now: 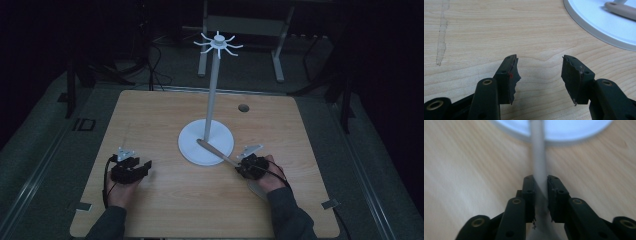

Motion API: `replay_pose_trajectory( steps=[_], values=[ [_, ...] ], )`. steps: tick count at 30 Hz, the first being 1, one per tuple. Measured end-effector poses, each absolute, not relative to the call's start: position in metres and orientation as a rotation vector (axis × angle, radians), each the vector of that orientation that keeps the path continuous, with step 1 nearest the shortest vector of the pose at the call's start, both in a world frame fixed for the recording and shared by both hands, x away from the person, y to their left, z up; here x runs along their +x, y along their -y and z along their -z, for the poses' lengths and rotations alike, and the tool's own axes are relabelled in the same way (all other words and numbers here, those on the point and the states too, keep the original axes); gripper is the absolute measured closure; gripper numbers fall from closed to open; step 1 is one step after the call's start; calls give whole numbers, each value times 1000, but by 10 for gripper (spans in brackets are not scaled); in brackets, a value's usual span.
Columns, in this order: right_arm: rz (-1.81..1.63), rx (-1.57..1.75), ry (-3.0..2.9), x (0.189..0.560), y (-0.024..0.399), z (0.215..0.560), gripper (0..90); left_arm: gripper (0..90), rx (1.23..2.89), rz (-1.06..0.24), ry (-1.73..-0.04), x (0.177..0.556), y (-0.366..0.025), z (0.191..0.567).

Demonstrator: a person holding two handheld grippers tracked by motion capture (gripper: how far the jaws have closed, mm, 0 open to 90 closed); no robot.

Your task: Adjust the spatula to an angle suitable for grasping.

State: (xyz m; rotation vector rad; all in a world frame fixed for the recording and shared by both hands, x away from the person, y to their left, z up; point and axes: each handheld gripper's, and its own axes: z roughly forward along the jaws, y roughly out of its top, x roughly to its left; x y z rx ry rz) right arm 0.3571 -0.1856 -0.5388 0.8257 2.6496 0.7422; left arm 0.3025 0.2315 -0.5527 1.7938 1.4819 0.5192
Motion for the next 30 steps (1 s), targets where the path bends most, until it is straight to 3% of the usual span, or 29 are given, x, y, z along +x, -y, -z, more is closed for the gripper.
replay_pose_trajectory(
  steps=[12, 17, 30],
  values=[
    [-691, 912, -2702, 333, 230, 533, 764, 472, 1801, -522, -1482, 303, -230, 553],
    [-696, 885, -2700, 341, 217, 522, 669, 472, 1799, -520, -1483, 302, -231, 553],
    [-588, 847, -2817, 383, 174, 517, 719, 472, 1797, -517, -1480, 303, -231, 553]
  ],
)
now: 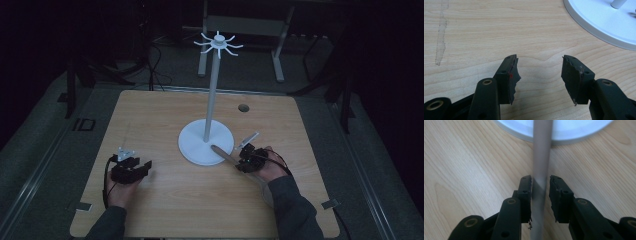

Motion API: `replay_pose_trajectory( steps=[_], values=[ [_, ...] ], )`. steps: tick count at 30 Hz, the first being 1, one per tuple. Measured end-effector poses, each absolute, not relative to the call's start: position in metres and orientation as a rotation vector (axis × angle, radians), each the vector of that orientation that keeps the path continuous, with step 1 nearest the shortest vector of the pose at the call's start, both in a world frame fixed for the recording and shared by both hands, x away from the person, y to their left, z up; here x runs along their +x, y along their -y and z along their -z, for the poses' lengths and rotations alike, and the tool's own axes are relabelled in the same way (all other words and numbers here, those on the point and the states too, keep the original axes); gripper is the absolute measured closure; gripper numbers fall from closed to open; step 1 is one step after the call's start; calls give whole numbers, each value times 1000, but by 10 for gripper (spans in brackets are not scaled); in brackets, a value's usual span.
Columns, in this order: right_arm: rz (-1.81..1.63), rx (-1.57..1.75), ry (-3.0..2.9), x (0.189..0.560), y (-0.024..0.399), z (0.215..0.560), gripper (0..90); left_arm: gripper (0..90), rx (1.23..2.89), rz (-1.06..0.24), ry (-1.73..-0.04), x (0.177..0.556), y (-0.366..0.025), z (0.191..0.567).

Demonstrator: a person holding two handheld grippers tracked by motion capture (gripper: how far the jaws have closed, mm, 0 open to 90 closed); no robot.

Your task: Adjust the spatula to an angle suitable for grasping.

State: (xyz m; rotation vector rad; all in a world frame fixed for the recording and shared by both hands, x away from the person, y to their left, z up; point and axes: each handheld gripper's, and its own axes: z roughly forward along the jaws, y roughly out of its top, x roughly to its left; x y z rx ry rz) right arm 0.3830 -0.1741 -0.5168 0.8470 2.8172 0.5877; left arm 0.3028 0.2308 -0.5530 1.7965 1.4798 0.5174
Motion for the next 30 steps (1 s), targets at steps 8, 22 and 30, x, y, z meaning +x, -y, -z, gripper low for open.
replay_pose_trajectory(
  steps=[8, 22, 30],
  values=[
    [-490, 842, -2864, 392, 164, 521, 737, 472, 1800, -517, -1478, 303, -230, 553],
    [-529, 864, -2812, 388, 162, 519, 756, 472, 1793, -517, -1482, 304, -231, 553],
    [-683, 826, -2693, 373, 171, 493, 758, 472, 1796, -518, -1480, 304, -230, 553]
  ],
)
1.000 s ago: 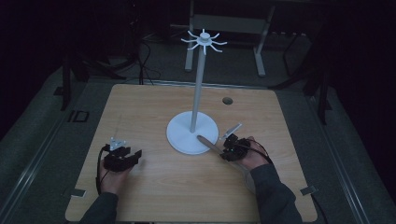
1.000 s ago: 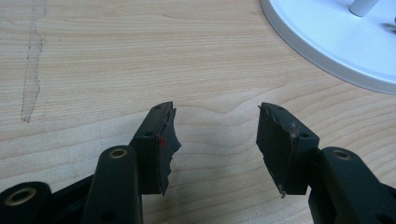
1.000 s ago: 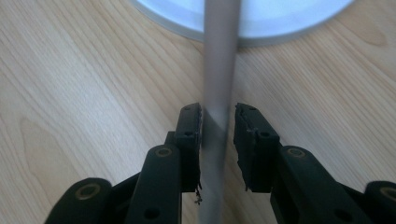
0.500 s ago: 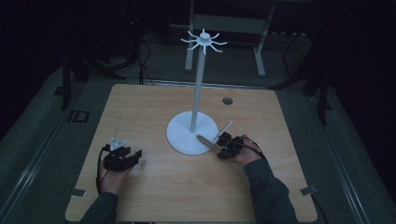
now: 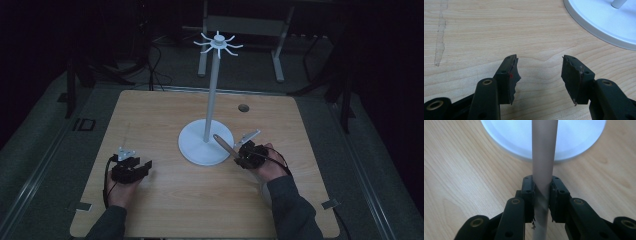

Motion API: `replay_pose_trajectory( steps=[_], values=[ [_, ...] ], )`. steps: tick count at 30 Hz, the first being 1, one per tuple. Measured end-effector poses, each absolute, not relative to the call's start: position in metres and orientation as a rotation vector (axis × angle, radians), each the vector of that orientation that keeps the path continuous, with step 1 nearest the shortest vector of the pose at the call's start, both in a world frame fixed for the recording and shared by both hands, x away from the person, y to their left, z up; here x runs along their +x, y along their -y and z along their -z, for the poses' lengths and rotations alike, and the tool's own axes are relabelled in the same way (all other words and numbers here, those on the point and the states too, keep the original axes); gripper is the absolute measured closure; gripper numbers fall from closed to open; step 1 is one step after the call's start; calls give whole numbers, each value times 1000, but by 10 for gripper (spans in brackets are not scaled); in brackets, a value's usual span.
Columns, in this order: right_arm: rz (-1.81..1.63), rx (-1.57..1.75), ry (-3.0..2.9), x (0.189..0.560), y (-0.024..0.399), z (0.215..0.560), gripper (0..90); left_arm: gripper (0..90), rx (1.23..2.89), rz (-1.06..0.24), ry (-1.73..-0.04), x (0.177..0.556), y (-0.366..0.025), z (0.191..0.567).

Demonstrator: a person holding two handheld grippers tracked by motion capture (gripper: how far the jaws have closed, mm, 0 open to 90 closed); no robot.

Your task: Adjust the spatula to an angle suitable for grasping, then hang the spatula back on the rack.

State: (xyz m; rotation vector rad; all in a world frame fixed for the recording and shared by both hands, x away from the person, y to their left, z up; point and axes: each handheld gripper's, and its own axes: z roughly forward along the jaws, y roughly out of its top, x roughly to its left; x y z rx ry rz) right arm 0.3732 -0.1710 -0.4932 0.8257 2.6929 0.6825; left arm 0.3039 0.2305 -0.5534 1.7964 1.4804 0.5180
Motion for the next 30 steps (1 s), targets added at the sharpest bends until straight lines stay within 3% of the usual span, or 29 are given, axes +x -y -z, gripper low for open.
replay_pose_trajectory(
  steps=[30],
  values=[
    [-918, 858, -2478, 352, 200, 452, 759, 472, 1802, -521, -1473, 304, -228, 553]
  ],
)
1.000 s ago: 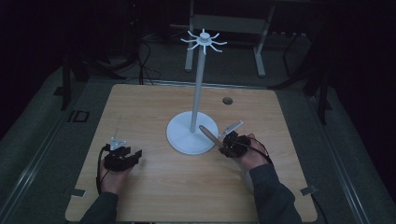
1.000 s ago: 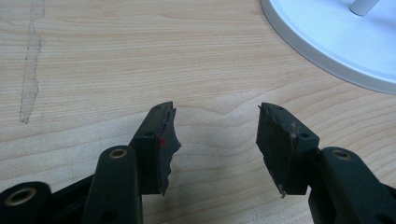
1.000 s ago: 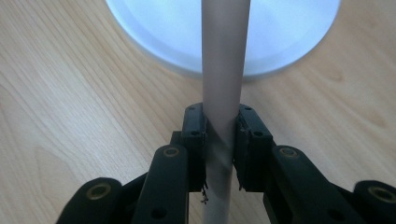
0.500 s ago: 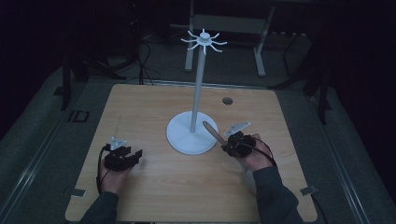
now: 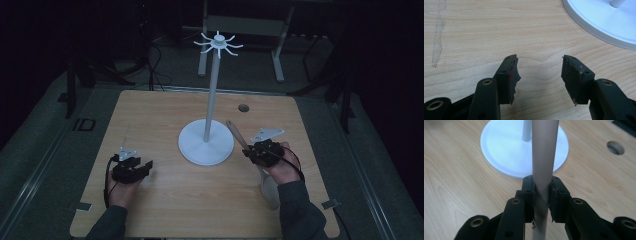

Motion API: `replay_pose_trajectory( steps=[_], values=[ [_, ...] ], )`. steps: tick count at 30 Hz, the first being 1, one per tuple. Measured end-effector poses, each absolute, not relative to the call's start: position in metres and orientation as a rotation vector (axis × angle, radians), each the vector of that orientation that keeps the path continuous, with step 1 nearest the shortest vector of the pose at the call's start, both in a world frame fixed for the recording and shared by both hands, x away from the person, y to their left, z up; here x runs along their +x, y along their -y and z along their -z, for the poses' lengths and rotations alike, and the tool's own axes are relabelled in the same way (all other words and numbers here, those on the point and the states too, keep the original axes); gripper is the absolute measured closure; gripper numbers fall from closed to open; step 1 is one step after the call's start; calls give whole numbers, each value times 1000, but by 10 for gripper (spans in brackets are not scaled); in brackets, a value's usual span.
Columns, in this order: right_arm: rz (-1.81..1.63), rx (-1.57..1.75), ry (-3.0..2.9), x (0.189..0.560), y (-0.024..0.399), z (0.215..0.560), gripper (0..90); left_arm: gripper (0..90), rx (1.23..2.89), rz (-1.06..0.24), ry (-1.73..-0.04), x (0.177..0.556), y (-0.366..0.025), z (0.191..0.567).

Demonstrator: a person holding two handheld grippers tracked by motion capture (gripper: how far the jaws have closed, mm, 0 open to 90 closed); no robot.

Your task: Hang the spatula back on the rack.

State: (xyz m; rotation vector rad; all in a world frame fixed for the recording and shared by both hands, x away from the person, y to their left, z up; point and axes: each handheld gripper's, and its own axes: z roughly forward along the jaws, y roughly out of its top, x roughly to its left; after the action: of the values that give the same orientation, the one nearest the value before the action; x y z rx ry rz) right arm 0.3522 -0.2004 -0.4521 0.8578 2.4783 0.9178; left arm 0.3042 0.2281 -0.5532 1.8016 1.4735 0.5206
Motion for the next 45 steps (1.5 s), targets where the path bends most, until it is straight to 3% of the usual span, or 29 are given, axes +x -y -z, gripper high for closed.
replay_pose_trajectory(
  steps=[45],
  values=[
    [-1320, 823, -2134, 348, 192, 392, 759, 472, 1786, -522, -1481, 304, -230, 553]
  ],
)
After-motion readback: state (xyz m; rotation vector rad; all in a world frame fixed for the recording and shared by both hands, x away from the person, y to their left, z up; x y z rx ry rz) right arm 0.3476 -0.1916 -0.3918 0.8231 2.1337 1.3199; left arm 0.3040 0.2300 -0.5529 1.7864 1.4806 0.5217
